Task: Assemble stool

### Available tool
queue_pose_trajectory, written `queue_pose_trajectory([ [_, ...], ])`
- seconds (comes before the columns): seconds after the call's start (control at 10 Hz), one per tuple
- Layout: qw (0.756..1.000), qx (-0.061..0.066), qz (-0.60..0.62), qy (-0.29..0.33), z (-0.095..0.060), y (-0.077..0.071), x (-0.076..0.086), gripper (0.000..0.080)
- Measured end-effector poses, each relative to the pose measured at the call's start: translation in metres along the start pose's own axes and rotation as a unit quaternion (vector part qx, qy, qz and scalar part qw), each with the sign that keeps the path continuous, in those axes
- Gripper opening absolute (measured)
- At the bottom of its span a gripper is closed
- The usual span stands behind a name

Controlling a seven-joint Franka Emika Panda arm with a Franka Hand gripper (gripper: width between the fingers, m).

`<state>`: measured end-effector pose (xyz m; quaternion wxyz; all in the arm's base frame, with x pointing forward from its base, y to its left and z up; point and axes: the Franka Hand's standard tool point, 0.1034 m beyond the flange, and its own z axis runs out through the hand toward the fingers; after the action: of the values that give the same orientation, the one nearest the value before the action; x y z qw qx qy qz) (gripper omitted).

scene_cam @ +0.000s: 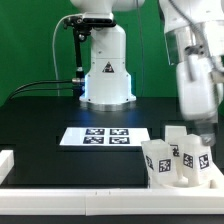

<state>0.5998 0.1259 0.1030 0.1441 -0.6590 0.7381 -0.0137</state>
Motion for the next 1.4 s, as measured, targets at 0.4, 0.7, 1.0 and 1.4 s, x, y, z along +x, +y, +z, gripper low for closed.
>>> queue_pose_trajectory([
  [0.4, 0.986, -0.002, -0.17, 0.002, 0.002, 0.0, 0.005, 0.0649],
  [0.7, 0.922, -0.034, -0.385, -0.006, -0.005, -0.006, 0.002, 0.0649],
  [1.0, 0.844, -0.042, -0.534, -0.022, -0.005, -0.011, 0.016, 0.0649],
  [1.4, 0.703, -0.066, -0.708, -0.01, -0.006, -0.012, 0.014, 0.0649],
])
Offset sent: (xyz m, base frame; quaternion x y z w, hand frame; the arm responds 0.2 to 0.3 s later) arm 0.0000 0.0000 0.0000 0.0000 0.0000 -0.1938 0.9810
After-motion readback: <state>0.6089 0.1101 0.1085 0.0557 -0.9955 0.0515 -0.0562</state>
